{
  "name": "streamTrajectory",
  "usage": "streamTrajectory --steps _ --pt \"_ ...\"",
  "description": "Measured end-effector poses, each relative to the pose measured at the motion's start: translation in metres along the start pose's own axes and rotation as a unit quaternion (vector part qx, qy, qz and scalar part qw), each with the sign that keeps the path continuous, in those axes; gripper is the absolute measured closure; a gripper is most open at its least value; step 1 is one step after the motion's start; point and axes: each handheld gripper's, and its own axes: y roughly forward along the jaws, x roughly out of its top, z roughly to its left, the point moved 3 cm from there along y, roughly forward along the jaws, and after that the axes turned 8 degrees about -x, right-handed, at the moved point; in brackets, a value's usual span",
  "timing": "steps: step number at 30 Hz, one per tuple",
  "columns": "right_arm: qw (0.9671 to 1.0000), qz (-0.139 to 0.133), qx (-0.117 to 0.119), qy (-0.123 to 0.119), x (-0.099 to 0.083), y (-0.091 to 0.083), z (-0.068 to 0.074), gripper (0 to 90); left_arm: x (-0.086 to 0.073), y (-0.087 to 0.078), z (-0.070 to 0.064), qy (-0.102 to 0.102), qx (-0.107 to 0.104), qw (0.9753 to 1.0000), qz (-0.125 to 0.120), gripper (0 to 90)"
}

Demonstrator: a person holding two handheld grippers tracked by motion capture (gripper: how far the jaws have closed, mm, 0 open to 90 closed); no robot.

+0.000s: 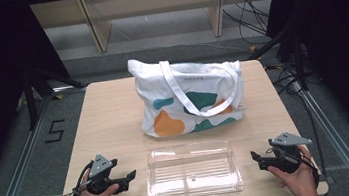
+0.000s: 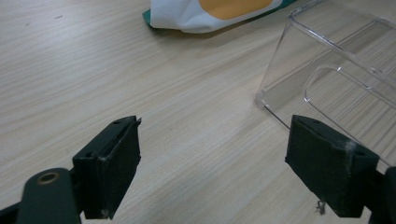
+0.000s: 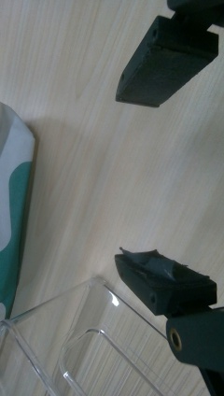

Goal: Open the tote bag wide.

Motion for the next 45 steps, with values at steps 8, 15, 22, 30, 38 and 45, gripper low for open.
streamTrajectory --steps 8,15,22,30,38,45 --pt "0.9995 -0.029 0.009 -0.007 0.018 -0.001 -0.008 24.8 0.001 0.0 0.0 -0.007 0.005 1.0 -0.002 17.0" --pt "0.9978 -0.06 0.004 -0.026 0.061 -0.008 -0.007 28.6 0.001 0.0 0.0 -0.004 0.005 1.0 -0.005 17.3" --pt "0.9957 -0.08 0.005 -0.046 0.095 -0.014 0.0 34.5 0.001 -0.001 0.002 -0.012 0.002 0.9999 -0.008 17.6" --pt "0.9916 -0.118 0.006 -0.054 0.154 -0.022 0.0 44.1 0.001 -0.001 0.003 -0.017 0.002 0.9998 -0.01 17.7" --pt "0.9909 -0.113 0.006 -0.073 0.205 -0.021 0.002 46.7 0.001 -0.002 0.003 -0.017 0.004 0.9998 -0.01 18.4" --pt "0.9912 -0.107 -0.005 -0.077 0.237 -0.009 0.004 47.5 0.001 -0.002 0.003 -0.009 0.0 0.9999 -0.006 18.5"
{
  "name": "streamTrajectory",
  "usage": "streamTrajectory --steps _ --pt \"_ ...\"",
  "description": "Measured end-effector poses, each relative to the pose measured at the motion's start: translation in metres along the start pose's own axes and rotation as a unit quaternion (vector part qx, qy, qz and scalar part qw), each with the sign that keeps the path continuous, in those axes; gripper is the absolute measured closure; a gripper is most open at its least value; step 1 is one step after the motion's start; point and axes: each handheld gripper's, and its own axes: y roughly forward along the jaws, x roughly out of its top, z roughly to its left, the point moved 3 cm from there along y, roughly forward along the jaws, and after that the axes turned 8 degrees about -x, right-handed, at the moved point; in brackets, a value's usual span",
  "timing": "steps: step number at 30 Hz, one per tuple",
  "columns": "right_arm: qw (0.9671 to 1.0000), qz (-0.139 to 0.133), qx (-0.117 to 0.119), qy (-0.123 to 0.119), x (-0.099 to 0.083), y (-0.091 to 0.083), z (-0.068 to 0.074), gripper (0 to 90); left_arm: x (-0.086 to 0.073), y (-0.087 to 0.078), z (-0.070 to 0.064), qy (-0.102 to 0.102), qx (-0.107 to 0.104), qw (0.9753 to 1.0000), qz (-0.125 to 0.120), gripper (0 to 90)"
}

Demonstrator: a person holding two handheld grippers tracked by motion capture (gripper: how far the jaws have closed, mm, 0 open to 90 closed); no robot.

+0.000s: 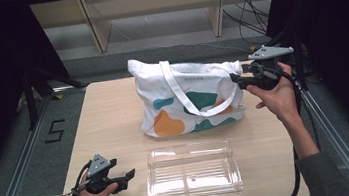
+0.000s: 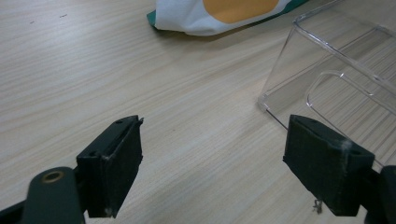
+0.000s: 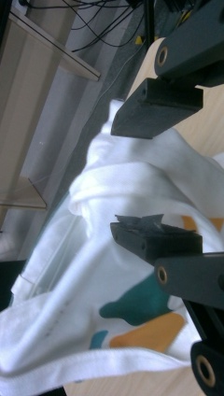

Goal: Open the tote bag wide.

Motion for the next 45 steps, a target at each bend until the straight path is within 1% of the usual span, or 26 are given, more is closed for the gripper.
streamTrajectory --steps 2,3,7,10,11,12,14,16,17,18,19,20,22,25,27,28,30,32,33,37,38,39,40,42,43,45 --pt "0.9999 0.008 0.006 0.012 0.005 0.004 0.001 47.5 0.0 0.0 0.0 -0.005 0.001 1.0 -0.001 18.5" --pt "0.9999 0.01 0.004 0.009 0.008 0.008 0.0 47.5 0.0 0.0 0.001 0.002 0.0 1.0 0.001 18.5" --pt "0.9995 0.023 0.01 0.018 0.017 0.02 0.0 48.3 0.0 0.0 0.0 -0.004 0.004 1.0 -0.001 18.6" --pt "0.999 0.04 0.014 0.009 0.022 0.03 0.001 48.3 0.0 0.0 0.0 0.0 0.003 1.0 -0.001 19.0" --pt "0.9994 0.032 0.003 0.007 0.024 0.034 0.002 48.4 0.0 0.0 0.0 0.0 0.003 1.0 -0.001 19.0" --pt "0.9985 0.054 0.006 0.001 0.026 0.036 0.002 48.6 0.0 0.0 0.0 -0.001 0.003 1.0 -0.002 19.1" --pt "0.9979 0.065 0.006 0.007 0.028 0.039 0.003 48.6 0.0 0.0 0.0 0.001 0.002 1.0 0.0 19.0" --pt "0.998 0.063 0.006 -0.005 0.03 0.045 0.001 47.7 0.0 0.0 0.0 0.0 0.001 1.0 -0.001 19.0" --pt "0.9967 0.08 0.007 0.016 0.03 0.045 0.003 47.7 0.0 0.0 0.0 0.0 0.0 1.0 -0.002 19.0" --pt "0.9975 0.07 0.002 0.004 0.03 0.051 0.001 47.6 0.0 0.0 0.0 0.001 -0.001 1.0 -0.002 19.0" --pt "0.9963 0.085 0.001 0.014 0.03 0.051 0.003 47.6 0.0 0.0 -0.001 0.002 -0.001 1.0 -0.002 19.1" --pt "0.9949 0.1 0.004 0.004 0.031 0.052 0.002 47.6 0.0 0.0 0.0 0.001 0.001 1.0 0.0 19.0" --pt "0.995 0.099 -0.004 0.007 0.031 0.059 0.004 47.6 0.0 0.0 0.0 0.009 -0.001 1.0 0.0 19.1" --pt "0.993 0.117 -0.01 -0.005 0.031 0.062 0.006 49.0 0.0 0.0 0.0 0.003 -0.001 1.0 -0.001 19.1" --pt "0.9943 0.105 -0.013 -0.011 0.031 0.067 0.007 58.6 0.0 0.0 0.0 0.002 -0.001 1.0 -0.002 19.2" --pt "0.9933 0.115 0.005 -0.003 0.031 0.066 0.006 69.0 0.0 0.0 0.0 0.003 0.001 1.0 -0.003 19.4" --pt "0.9932 0.114 0.001 -0.021 0.032 0.065 0.004 78.7 0.0 -0.001 0.0 0.014 -0.003 0.9999 0.0 19.6" --pt "0.9942 0.104 -0.001 -0.024 0.034 0.064 0.004 82.5 0.0 0.0 0.0 0.007 -0.002 1.0 -0.001 19.6" --pt "0.994 0.103 -0.005 -0.037 0.037 0.059 0.004 86.6 0.0 0.0 0.0 0.004 -0.002 1.0 -0.004 19.6" --pt "0.9941 0.085 -0.009 -0.067 0.044 0.048 0.002 87.8 0.001 -0.001 0.001 0.011 -0.002 0.9999 -0.003 19.7" --pt "0.9951 0.072 -0.011 -0.067 0.047 0.043 0.002 88.0 0.0 0.0 0.0 0.004 -0.001 1.0 -0.004 19.7" --pt "0.9959 0.043 -0.016 -0.078 0.051 0.033 0.001 88.1 0.0 0.0 0.0 0.003 -0.001 1.0 -0.004 19.8" --pt "0.9968 0.04 -0.014 -0.068 0.053 0.026 0.003 88.1 0.001 0.0 0.0 0.011 -0.004 0.9999 -0.004 20.1" --pt "0.9966 0.032 -0.013 -0.075 0.054 0.021 0.002 88.2 0.0 0.001 -0.001 0.007 -0.007 1.0 -0.003 20.6" --pt "0.9968 0.007 -0.011 -0.079 0.056 0.007 0.002 88.3 0.0 0.001 -0.001 0.006 -0.007 1.0 -0.003 21.6" --pt "0.9964 -0.006 -0.008 -0.084 0.057 -0.009 0.002 88.4 0.001 0.001 -0.001 0.008 -0.006 0.9999 -0.006 22.7"
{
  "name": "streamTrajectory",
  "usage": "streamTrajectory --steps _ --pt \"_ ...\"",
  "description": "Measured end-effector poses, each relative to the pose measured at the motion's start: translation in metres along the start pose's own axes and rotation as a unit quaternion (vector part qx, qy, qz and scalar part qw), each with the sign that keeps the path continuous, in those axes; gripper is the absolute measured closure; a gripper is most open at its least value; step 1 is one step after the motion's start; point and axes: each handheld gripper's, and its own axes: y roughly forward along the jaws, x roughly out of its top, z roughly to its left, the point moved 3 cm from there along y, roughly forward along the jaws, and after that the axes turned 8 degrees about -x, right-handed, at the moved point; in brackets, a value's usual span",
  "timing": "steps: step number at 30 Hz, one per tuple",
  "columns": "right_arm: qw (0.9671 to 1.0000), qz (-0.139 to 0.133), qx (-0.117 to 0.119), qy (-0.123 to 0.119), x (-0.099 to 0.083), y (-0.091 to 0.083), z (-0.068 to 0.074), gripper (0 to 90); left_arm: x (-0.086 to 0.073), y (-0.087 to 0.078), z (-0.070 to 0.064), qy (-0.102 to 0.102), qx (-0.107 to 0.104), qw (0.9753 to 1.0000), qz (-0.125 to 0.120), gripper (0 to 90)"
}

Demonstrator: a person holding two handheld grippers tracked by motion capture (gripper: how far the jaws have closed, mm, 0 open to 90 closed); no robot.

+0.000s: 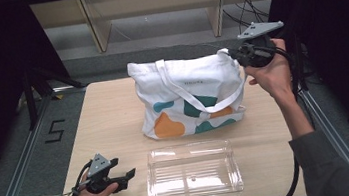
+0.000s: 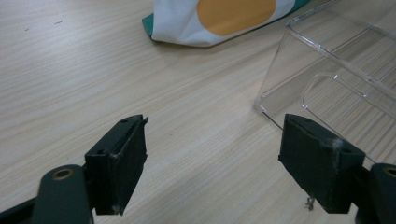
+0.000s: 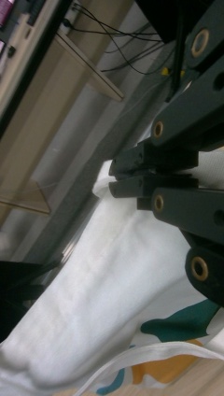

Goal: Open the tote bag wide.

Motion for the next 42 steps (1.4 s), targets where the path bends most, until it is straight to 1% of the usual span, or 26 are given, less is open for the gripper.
streamTrajectory --steps 4,6,7,10,11,12,14,16,18,20,22,23,24,25,26,27,28,29,30,31,32,33,35,37,41,42 --pt "0.9994 -0.03 0.0 -0.016 0.001 -0.019 -0.001 88.4 0.001 0.0 0.0 -0.004 -0.002 1.0 -0.002 23.6" --pt "0.9986 -0.052 0.01 -0.009 -0.005 -0.037 0.007 88.4 0.002 -0.001 0.001 0.001 -0.003 1.0 -0.005 23.2" --pt "0.9978 -0.064 0.006 -0.019 -0.011 -0.04 0.008 88.5 0.003 -0.001 0.0 -0.005 -0.004 1.0 -0.007 23.0" --pt "0.9974 -0.069 0.006 -0.018 -0.025 -0.042 0.014 88.5 0.007 -0.002 0.001 -0.005 -0.01 0.9998 -0.013 22.5" --pt "0.998 -0.062 0.011 -0.009 -0.041 -0.04 0.019 88.4 0.014 -0.002 0.0 -0.014 -0.016 0.9994 -0.026 22.5" --pt "0.998 -0.062 0.011 -0.009 -0.041 -0.04 0.019 88.4 0.014 -0.002 0.0 -0.014 -0.016 0.9994 -0.026 22.5" --pt "0.998 -0.061 0.01 -0.013 -0.051 -0.036 0.019 88.4 0.022 -0.002 -0.003 -0.006 -0.018 0.9993 -0.034 22.5" --pt "0.9985 -0.051 0.019 0.0 -0.064 -0.027 0.018 88.4 0.031 -0.001 -0.005 0.003 -0.022 0.9991 -0.037 22.3" --pt "0.9983 -0.055 0.021 0.005 -0.07 -0.024 0.018 88.4 0.051 0.005 -0.01 0.006 -0.041 0.9977 -0.053 22.3" --pt "0.9983 -0.052 0.023 0.008 -0.074 -0.022 0.019 88.4 0.057 0.006 -0.011 0.012 -0.046 0.9975 -0.054 22.4" --pt "0.9985 -0.047 0.024 0.009 -0.078 -0.019 0.021 88.4 0.073 0.011 -0.016 0.018 -0.063 0.9959 -0.063 22.6" --pt "0.9988 -0.041 0.027 0.007 -0.082 -0.014 0.024 88.4 0.09 0.017 -0.022 0.016 -0.072 0.9945 -0.075 23.5" --pt "0.9988 -0.041 0.027 0.007 -0.082 -0.014 0.024 88.4 0.09 0.017 -0.022 0.016 -0.072 0.9945 -0.075 24.0" --pt "0.9988 -0.041 0.026 0.005 -0.084 -0.011 0.026 88.4 0.11 0.022 -0.031 0.029 -0.086 0.9924 -0.082 25.1" --pt "0.9988 -0.041 0.026 0.005 -0.084 -0.011 0.026 88.4 0.11 0.022 -0.031 0.029 -0.086 0.9924 -0.082 25.6" --pt "0.9986 -0.044 0.028 0.005 -0.085 -0.009 0.028 88.4 0.125 0.027 -0.039 0.05 -0.094 0.9911 -0.079 26.0" --pt "0.9986 -0.044 0.028 0.005 -0.085 -0.009 0.028 88.4 0.125 0.027 -0.039 0.05 -0.094 0.9911 -0.079 26.9" --pt "0.9987 -0.041 0.03 0.006 -0.085 -0.008 0.031 88.4 0.142 0.033 -0.045 0.065 -0.09 0.9908 -0.078 27.0" --pt "0.9985 -0.045 0.031 0.002 -0.086 -0.007 0.032 88.4 0.142 0.033 -0.045 0.065 -0.09 0.9908 -0.078 27.8" --pt "0.9985 -0.041 0.035 0.009 -0.087 -0.008 0.034 88.4 0.157 0.04 -0.048 0.066 -0.089 0.9902 -0.084 30.4" --pt "0.9983 -0.046 0.035 0.007 -0.088 -0.007 0.035 88.4 0.157 0.04 -0.048 0.066 -0.089 0.9902 -0.084 31.5" --pt "0.9983 -0.045 0.037 0.005 -0.09 -0.007 0.036 88.4 0.168 0.049 -0.051 0.062 -0.098 0.9894 -0.088 31.7" --pt "0.9984 -0.045 0.035 0.002 -0.094 -0.009 0.039 88.4 0.174 0.059 -0.057 0.067 -0.086 0.9915 -0.072 33.5" --pt "0.998 -0.054 0.033 0.003 -0.098 -0.008 0.043 88.4 0.176 0.067 -0.059 0.064 -0.085 0.9921 -0.066 36.3" --pt "0.9985 -0.044 0.032 -0.002 -0.109 -0.003 0.047 88.3 0.173 0.08 -0.056 0.075 -0.081 0.9921 -0.059 61.3" --pt "0.9985 -0.044 0.032 -0.002 -0.109 -0.003 0.047 88.3 0.172 0.082 -0.055 0.073 -0.082 0.9921 -0.06 61.3"
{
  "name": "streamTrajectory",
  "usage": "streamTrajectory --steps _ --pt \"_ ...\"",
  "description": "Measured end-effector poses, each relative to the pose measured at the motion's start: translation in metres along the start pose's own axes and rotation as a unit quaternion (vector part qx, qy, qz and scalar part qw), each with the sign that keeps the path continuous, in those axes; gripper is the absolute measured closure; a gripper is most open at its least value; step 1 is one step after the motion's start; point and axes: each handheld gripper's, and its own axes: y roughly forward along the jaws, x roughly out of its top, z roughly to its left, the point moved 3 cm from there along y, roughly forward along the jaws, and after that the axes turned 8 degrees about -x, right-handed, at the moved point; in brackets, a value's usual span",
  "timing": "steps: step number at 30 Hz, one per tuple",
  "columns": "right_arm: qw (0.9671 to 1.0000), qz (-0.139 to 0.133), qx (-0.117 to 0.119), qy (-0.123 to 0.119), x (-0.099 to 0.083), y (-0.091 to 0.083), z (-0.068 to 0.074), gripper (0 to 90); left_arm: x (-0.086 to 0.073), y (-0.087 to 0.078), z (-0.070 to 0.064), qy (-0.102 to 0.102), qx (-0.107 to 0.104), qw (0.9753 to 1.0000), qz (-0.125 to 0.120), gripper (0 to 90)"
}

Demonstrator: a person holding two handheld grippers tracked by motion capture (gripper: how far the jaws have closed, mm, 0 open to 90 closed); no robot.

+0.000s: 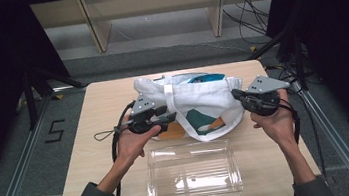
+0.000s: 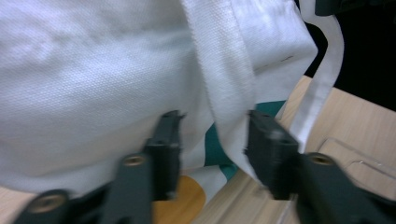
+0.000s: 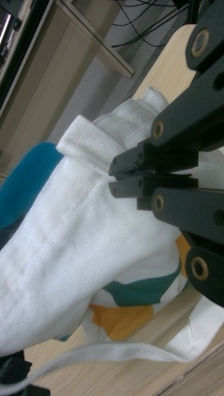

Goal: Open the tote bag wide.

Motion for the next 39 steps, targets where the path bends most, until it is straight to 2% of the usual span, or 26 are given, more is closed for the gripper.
streamTrajectory --steps 1,2,3,5,6,8,9,11,13,16,19,22,23,24,25,26,28,29,31,32,34,35,36,39 --pt "1.0 0.002 0.002 0.005 -0.005 0.004 0.0 88.3 -0.005 0.004 0.005 0.008 0.009 0.9999 0.005 72.2" --pt "1.0 0.002 0.002 0.005 -0.005 0.004 0.0 88.3 -0.005 0.004 0.005 0.008 0.009 0.9999 0.005 76.5" --pt "1.0 0.003 0.003 0.006 -0.01 0.009 0.001 88.3 -0.011 0.007 0.012 0.009 0.015 0.9998 0.004 80.2" --pt "1.0 0.001 0.003 0.004 -0.012 0.012 0.001 88.3 -0.016 0.007 0.017 0.003 0.013 0.9999 0.003 83.2" --pt "0.9999 0.01 0.004 0.013 -0.015 0.014 0.002 88.3 -0.018 0.007 0.019 0.001 0.013 0.9999 0.004 86.4" --pt "0.9999 0.014 0.01 0.003 -0.017 0.017 0.002 88.3 -0.025 0.007 0.025 0.004 0.014 0.9998 0.009 89.0" --pt "0.9998 0.015 0.011 0.006 -0.018 0.019 0.005 88.3 -0.029 0.007 0.027 -0.008 0.001 1.0 0.002 89.2" --pt "0.9999 0.012 0.012 0.001 -0.019 0.022 0.008 88.3 -0.034 0.004 0.031 -0.028 -0.01 0.9995 -0.007 89.0" --pt "0.9997 0.018 0.014 0.001 -0.02 0.023 0.01 88.2 -0.035 0.001 0.031 -0.034 -0.014 0.9993 -0.011 86.8" --pt "0.9997 0.02 0.015 -0.001 -0.02 0.024 0.01 88.3 -0.029 -0.01 0.023 -0.047 -0.043 0.9977 -0.023 78.7" --pt "0.9997 0.018 0.017 0.001 -0.019 0.025 0.011 88.2 -0.02 -0.017 0.011 -0.027 -0.071 0.997 -0.013 68.2" --pt "0.9998 0.015 0.015 0.005 -0.02 0.025 0.012 88.2 -0.013 -0.017 0.004 -0.029 -0.079 0.9963 -0.013 51.7" --pt "0.9997 0.015 0.016 0.006 -0.02 0.025 0.012 88.2 -0.009 -0.014 0.001 -0.035 -0.088 0.9953 -0.021 48.8" --pt "0.9993 0.023 0.027 0.009 -0.02 0.024 0.014 88.2 -0.007 -0.012 0.0 -0.032 -0.086 0.9955 -0.023 48.5" --pt "0.999 0.028 0.033 0.014 -0.021 0.023 0.016 88.2 -0.005 -0.01 -0.002 -0.027 -0.082 0.9961 -0.022 48.6" --pt "0.9994 0.019 0.026 0.007 -0.02 0.024 0.015 88.2 -0.004 -0.007 -0.003 -0.022 -0.084 0.996 -0.021 50.8" --pt "0.9995 0.016 0.028 0.007 -0.021 0.025 0.018 88.2 -0.003 -0.002 -0.002 -0.018 -0.08 0.9964 -0.02 62.7" --pt "0.9988 0.028 0.037 0.016 -0.022 0.024 0.022 88.2 -0.005 0.001 -0.001 -0.013 -0.074 0.997 -0.015 70.3" --pt "0.9983 0.034 0.047 0.005 -0.025 0.025 0.025 88.1 -0.012 0.006 0.003 0.023 -0.048 0.9985 0.009 75.8" --pt "0.9982 0.034 0.05 0.006 -0.026 0.024 0.026 88.1 -0.019 0.008 0.005 0.026 -0.041 0.9986 0.02 76.9" --pt "0.9978 0.038 0.055 0.006 -0.031 0.025 0.028 88.0 -0.031 0.012 0.01 0.019 -0.049 0.9983 0.028 77.9" --pt "0.9979 0.037 0.053 0.004 -0.033 0.025 0.029 88.0 -0.04 0.014 0.013 0.014 -0.046 0.9982 0.038 78.0" --pt "0.997 0.046 0.062 0.004 -0.037 0.027 0.031 87.8 -0.044 0.015 0.015 0.012 -0.049 0.9977 0.044 78.2" --pt "0.9963 0.056 0.066 0.002 -0.043 0.034 0.036 87.5 -0.058 0.022 0.02 -0.005 -0.055 0.997 0.054 78.3"
